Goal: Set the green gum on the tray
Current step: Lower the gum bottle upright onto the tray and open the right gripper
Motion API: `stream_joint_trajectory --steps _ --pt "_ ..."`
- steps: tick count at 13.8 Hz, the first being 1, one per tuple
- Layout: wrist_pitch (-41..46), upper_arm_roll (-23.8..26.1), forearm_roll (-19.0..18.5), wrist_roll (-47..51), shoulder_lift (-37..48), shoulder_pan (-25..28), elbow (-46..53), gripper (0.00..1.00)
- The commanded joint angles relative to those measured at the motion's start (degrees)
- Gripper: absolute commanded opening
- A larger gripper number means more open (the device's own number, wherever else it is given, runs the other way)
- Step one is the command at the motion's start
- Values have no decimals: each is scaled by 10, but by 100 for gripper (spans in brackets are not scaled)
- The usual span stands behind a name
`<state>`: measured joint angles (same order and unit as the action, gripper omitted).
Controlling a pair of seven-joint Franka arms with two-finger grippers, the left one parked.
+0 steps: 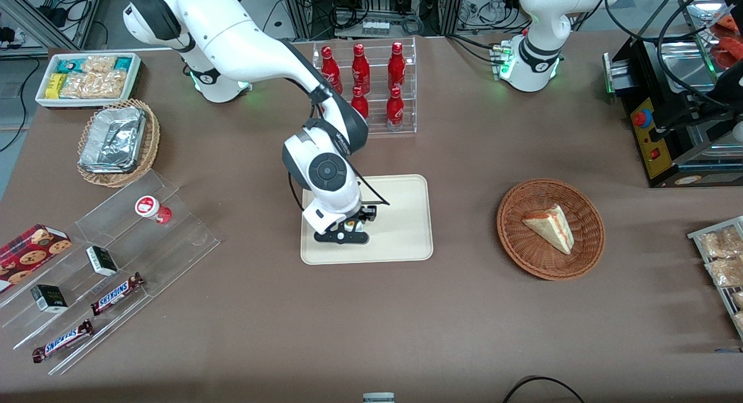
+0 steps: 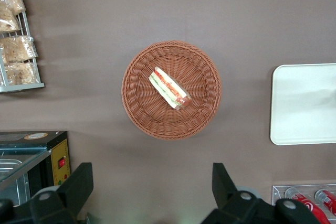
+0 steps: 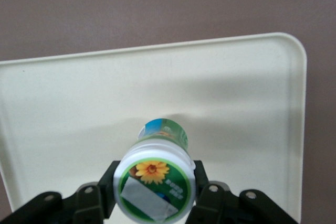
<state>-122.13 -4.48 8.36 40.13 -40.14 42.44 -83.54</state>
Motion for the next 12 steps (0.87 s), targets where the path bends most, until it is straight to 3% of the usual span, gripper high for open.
stream_joint_trajectory --steps 1,8,10,12 --pt "-6 -6 21 7 -24 7 25 0" --pt "-26 -6 23 12 -43 13 22 2" --pt "-35 -6 23 12 -50 13 22 27" --pt "-42 -7 23 12 -53 15 21 81"
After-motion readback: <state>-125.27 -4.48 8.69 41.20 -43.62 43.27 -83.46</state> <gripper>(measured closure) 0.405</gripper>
